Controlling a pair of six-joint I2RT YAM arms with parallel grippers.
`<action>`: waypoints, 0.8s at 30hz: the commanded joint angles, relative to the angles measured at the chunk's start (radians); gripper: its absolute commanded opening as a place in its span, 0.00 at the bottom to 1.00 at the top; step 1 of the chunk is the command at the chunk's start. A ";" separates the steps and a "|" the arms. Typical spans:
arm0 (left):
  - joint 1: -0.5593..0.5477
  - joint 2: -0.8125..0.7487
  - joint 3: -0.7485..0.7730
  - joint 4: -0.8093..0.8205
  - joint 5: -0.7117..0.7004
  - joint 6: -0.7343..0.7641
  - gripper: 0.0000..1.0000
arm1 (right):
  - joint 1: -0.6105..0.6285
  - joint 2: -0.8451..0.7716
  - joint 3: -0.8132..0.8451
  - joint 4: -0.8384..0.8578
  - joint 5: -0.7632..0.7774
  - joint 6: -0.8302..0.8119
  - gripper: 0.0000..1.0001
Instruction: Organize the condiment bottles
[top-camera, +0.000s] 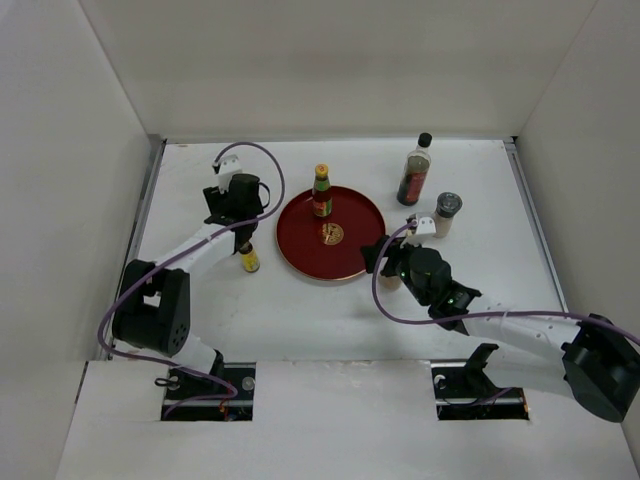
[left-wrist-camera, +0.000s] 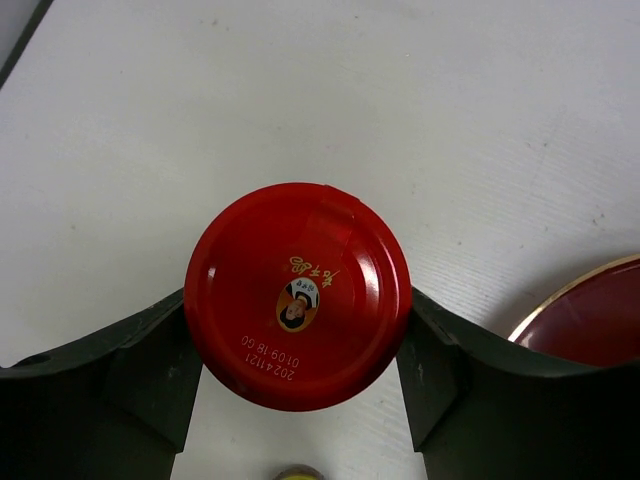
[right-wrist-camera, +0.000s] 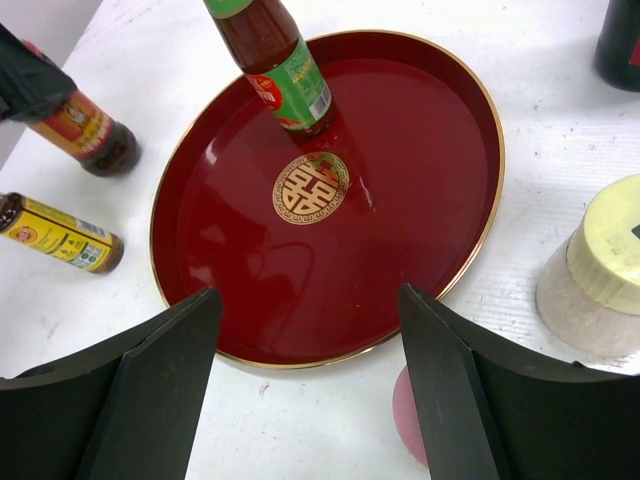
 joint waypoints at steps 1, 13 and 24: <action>-0.046 -0.123 0.149 0.158 -0.066 0.105 0.33 | 0.011 0.004 0.029 0.066 -0.015 0.006 0.78; -0.241 -0.079 0.303 0.135 -0.011 0.162 0.33 | 0.008 -0.036 0.009 0.070 -0.006 0.006 0.77; -0.353 -0.003 0.252 0.180 -0.018 0.119 0.32 | -0.001 -0.034 0.009 0.067 -0.002 0.006 0.77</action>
